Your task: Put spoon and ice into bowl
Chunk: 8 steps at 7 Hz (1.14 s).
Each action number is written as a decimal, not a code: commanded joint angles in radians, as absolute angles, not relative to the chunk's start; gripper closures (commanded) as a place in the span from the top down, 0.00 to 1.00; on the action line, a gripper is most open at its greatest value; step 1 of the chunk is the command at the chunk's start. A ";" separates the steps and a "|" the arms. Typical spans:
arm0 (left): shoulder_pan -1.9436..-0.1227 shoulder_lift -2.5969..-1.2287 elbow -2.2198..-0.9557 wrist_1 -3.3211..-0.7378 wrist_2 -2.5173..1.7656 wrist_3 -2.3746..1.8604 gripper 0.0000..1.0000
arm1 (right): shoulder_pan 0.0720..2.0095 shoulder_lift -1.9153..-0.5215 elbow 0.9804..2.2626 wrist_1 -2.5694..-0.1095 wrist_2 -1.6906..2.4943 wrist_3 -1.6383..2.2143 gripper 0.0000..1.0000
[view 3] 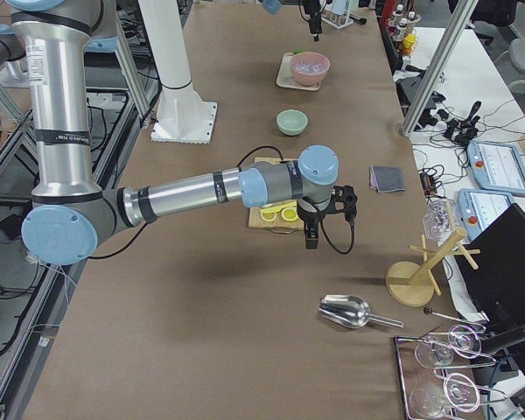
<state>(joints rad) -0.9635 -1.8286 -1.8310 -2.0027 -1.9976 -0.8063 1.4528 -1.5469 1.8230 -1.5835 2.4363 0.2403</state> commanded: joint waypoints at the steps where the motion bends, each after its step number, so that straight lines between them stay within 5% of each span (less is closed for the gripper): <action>1: -0.867 -1.832 -1.797 -2.011 -1.884 -0.847 0.98 | 1.425 -1.546 1.919 -1.583 2.456 0.369 1.00; 8: -0.859 -1.894 -1.602 -2.112 -1.882 -0.825 0.80 | 1.215 -1.532 1.977 -1.384 2.436 0.780 1.00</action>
